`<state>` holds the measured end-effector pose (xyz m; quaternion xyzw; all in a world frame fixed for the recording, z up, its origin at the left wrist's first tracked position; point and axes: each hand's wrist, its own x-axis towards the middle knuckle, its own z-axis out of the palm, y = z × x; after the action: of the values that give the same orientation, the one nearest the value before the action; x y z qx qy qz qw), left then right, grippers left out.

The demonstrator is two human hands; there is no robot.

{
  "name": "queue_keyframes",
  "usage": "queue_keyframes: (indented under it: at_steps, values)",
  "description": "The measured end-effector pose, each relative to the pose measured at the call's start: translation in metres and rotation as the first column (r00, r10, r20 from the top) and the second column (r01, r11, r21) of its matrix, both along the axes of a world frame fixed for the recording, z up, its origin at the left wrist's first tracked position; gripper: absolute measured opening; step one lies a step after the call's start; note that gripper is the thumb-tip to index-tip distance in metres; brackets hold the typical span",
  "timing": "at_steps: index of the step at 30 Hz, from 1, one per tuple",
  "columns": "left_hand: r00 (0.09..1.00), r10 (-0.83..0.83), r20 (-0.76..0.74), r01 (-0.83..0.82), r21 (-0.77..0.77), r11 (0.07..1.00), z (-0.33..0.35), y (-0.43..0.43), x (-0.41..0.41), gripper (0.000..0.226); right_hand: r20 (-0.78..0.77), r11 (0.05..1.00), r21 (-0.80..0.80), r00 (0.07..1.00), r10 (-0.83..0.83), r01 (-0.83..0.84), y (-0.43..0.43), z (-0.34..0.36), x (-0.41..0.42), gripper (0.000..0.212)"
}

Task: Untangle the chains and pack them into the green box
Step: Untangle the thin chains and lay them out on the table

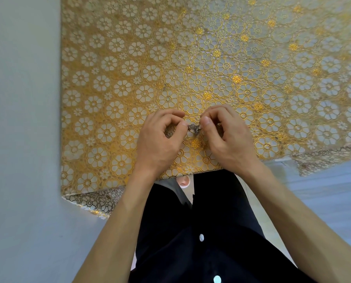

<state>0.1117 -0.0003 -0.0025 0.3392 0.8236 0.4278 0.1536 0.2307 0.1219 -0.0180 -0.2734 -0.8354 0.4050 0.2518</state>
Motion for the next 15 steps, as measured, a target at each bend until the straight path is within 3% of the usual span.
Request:
queue_keyframes:
  at_steps: [3, 15]
  values:
    - [1.000, -0.001, 0.015, 0.001, 0.011, 1.000, 0.0006, -0.0006, 0.0004, 0.017, 0.000, 0.997, -0.062, 0.999, -0.046, 0.046, 0.0015, 0.0008, 0.0005, 0.018]
    - [0.999, 0.019, 0.047, -0.021, 0.048, 0.999, -0.0007, -0.0011, 0.0008, 0.016, 0.042, 0.996, -0.020, 0.996, -0.083, 0.084, -0.0008, 0.0011, -0.0014, 0.017]
